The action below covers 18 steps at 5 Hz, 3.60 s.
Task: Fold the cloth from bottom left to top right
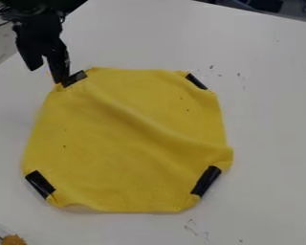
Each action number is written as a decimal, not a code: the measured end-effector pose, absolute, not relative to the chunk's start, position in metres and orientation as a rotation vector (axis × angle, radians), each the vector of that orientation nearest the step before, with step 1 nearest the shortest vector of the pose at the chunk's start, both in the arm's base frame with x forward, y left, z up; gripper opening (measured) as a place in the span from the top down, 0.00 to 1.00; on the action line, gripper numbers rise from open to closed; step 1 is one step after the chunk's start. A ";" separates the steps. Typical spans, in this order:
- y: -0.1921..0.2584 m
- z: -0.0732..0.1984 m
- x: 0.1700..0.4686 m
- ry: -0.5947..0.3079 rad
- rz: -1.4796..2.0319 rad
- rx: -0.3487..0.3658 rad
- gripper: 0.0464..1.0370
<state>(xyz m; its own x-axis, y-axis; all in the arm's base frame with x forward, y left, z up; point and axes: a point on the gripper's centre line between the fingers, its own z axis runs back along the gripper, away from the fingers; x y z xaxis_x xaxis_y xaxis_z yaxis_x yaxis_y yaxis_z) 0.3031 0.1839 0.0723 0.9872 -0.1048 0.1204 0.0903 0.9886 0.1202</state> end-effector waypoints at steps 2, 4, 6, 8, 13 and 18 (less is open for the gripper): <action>0.183 0.070 0.216 -0.092 0.203 0.081 0.04; 0.170 0.055 0.152 -0.084 0.364 0.058 0.04; 0.140 0.052 0.153 -0.075 0.360 0.069 0.04; 0.124 0.035 0.153 -0.066 0.370 0.034 0.04; 0.114 0.001 0.166 -0.005 0.412 0.004 0.21; 0.118 0.040 0.133 0.049 0.505 0.115 0.98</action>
<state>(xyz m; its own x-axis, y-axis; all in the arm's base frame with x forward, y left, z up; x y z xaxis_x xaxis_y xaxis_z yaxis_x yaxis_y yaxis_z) 0.1330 0.1180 0.0399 0.8741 0.4855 -0.0188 -0.4799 0.8688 0.1221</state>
